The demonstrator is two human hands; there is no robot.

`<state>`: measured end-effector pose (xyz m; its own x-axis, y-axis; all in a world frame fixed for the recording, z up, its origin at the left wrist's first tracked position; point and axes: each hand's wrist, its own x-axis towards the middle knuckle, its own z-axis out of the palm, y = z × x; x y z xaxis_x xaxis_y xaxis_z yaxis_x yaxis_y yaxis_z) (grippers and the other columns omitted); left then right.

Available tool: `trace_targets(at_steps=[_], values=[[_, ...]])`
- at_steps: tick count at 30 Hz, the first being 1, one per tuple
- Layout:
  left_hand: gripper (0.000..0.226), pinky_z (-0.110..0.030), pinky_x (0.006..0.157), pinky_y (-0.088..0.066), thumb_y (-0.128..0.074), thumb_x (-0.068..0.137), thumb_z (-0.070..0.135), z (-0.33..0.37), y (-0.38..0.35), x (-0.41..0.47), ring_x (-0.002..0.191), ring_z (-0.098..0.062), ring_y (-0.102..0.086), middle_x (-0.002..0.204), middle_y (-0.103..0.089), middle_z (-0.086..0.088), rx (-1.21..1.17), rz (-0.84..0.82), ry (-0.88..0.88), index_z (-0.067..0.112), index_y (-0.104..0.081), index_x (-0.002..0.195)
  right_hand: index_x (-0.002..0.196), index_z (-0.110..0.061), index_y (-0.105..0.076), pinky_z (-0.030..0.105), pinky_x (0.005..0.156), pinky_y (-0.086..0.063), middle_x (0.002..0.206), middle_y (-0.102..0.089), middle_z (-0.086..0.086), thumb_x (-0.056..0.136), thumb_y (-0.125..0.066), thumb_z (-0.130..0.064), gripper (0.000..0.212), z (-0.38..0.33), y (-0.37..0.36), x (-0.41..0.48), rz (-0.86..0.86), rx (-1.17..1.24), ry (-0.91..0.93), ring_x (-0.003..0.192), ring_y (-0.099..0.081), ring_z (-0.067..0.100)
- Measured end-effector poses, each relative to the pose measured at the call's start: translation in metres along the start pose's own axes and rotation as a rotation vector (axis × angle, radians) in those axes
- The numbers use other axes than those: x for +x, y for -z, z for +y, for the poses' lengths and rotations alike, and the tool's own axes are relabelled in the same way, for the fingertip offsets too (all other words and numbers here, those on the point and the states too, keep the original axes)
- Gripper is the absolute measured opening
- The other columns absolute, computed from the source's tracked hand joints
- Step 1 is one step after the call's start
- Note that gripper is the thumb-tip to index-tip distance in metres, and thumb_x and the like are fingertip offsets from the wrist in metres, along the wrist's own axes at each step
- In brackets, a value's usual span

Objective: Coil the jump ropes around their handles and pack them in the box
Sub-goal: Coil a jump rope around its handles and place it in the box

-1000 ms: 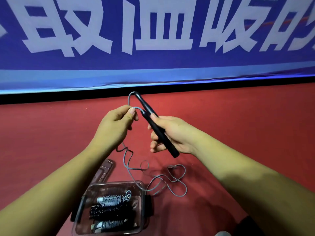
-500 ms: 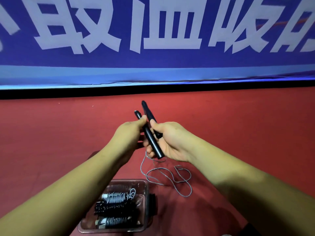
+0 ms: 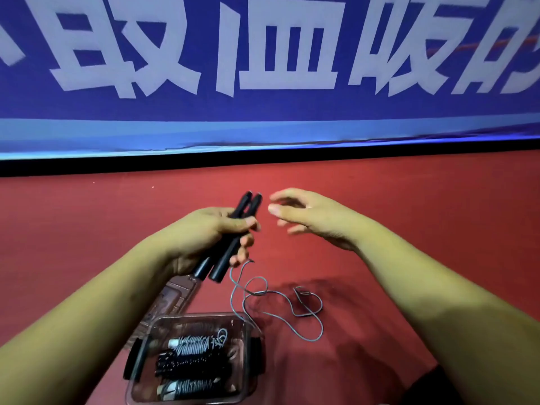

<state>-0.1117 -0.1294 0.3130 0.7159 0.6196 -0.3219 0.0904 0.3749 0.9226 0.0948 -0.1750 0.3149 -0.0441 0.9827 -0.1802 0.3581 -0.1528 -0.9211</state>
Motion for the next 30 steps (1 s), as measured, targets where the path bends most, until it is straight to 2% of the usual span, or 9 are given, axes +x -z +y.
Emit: trace_targets(at_steps=[2, 3, 6, 8, 10, 15, 18, 25, 30], values=[[0.012, -0.023, 0.041, -0.042, -0.056, 0.091, 0.013, -0.002, -0.003, -0.003, 0.046, -0.019, -0.048, 0.063, -0.046, -0.008, 0.047, -0.140, 0.052, 0.003, -0.055, 0.097, 0.121, -0.030, -0.061, 0.038, 0.106, -0.043, 0.125, -0.064, -0.004, 0.090, -0.054, -0.054, 0.040, 0.003, -0.006, 0.004, 0.022, 0.034, 0.090, 0.111, -0.060, 0.010], [0.011, -0.023, 0.042, -0.041, -0.057, 0.092, 0.013, -0.002, -0.006, -0.004, 0.045, -0.018, -0.047, 0.063, -0.046, -0.008, 0.045, -0.183, 0.053, 0.003, -0.056, 0.097, 0.116, -0.028, -0.064, 0.037, 0.105, -0.041, 0.119, -0.066, -0.003, 0.090, -0.053, -0.059, 0.041, 0.004, -0.012, 0.006, -0.012, 0.052, 0.115, 0.104, -0.060, 0.009], [0.009, -0.024, 0.043, -0.041, -0.059, 0.092, 0.013, 0.000, -0.009, -0.003, 0.045, -0.017, -0.046, 0.064, -0.046, -0.008, -0.012, -0.242, 0.038, 0.005, -0.063, 0.092, 0.091, -0.008, -0.061, 0.038, 0.073, -0.046, 0.074, -0.059, 0.012, 0.093, -0.056, -0.050, 0.042, 0.002, -0.022, 0.010, -0.037, 0.109, 0.178, 0.064, -0.053, 0.018], [0.014, -0.023, 0.044, -0.040, -0.054, 0.093, 0.012, 0.000, -0.007, -0.002, 0.046, -0.017, -0.046, 0.065, -0.046, -0.008, -0.064, -0.239, 0.031, 0.004, -0.064, 0.095, 0.082, -0.007, -0.055, 0.027, 0.050, -0.035, 0.057, -0.044, 0.011, 0.098, -0.056, -0.034, 0.031, -0.002, -0.020, 0.011, -0.040, 0.184, 0.199, 0.045, -0.036, 0.016], [0.021, -0.023, 0.047, -0.041, -0.051, 0.093, 0.012, -0.001, -0.005, -0.002, 0.050, -0.017, -0.047, 0.069, -0.048, -0.009, -0.095, -0.221, 0.027, -0.002, -0.062, 0.104, 0.073, -0.012, -0.052, 0.021, 0.046, -0.019, 0.050, -0.031, 0.002, 0.097, -0.058, -0.025, 0.028, -0.006, -0.012, 0.012, -0.018, 0.201, 0.207, 0.043, -0.022, 0.011], [0.037, -0.023, 0.045, -0.039, -0.057, 0.091, 0.020, -0.002, -0.001, -0.006, 0.051, -0.017, -0.047, 0.075, -0.052, -0.010, -0.097, -0.289, 0.122, 0.001, -0.059, 0.123, 0.071, -0.014, -0.050, 0.021, 0.048, -0.013, 0.048, -0.026, -0.006, 0.096, -0.059, -0.022, 0.028, -0.006, 0.006, 0.013, 0.035, 0.224, 0.215, 0.045, -0.017, 0.009], [0.039, -0.020, 0.040, -0.032, -0.050, 0.094, 0.018, -0.003, 0.000, -0.005, 0.045, -0.012, -0.038, 0.074, -0.047, -0.010, -0.135, -0.274, 0.126, -0.003, -0.055, 0.127, 0.073, -0.019, -0.052, 0.022, 0.048, -0.016, 0.051, -0.028, -0.005, 0.100, -0.051, -0.035, 0.031, -0.004, 0.009, 0.011, 0.031, 0.129, 0.191, 0.046, -0.019, 0.012], [0.036, -0.017, 0.039, -0.017, -0.050, 0.093, 0.028, 0.000, -0.001, -0.008, 0.041, -0.009, -0.027, 0.068, -0.042, -0.007, -0.031, -0.189, 0.115, 0.001, -0.058, 0.116, 0.075, -0.022, -0.056, 0.026, 0.049, -0.022, 0.053, -0.036, -0.004, 0.103, -0.040, -0.043, 0.038, -0.009, 0.005, 0.011, 0.006, -0.057, 0.169, 0.048, -0.027, 0.015], [0.019, -0.013, 0.034, -0.020, -0.061, 0.089, 0.014, 0.008, 0.003, -0.008, 0.039, -0.005, -0.024, 0.061, -0.029, -0.001, -0.092, -0.165, -0.002, 0.003, -0.059, 0.105, 0.085, -0.002, -0.053, 0.025, 0.048, -0.022, 0.054, -0.032, 0.000, 0.104, -0.040, -0.034, 0.040, -0.009, 0.012, 0.017, 0.084, 0.066, 0.293, 0.047, -0.024, 0.014]])
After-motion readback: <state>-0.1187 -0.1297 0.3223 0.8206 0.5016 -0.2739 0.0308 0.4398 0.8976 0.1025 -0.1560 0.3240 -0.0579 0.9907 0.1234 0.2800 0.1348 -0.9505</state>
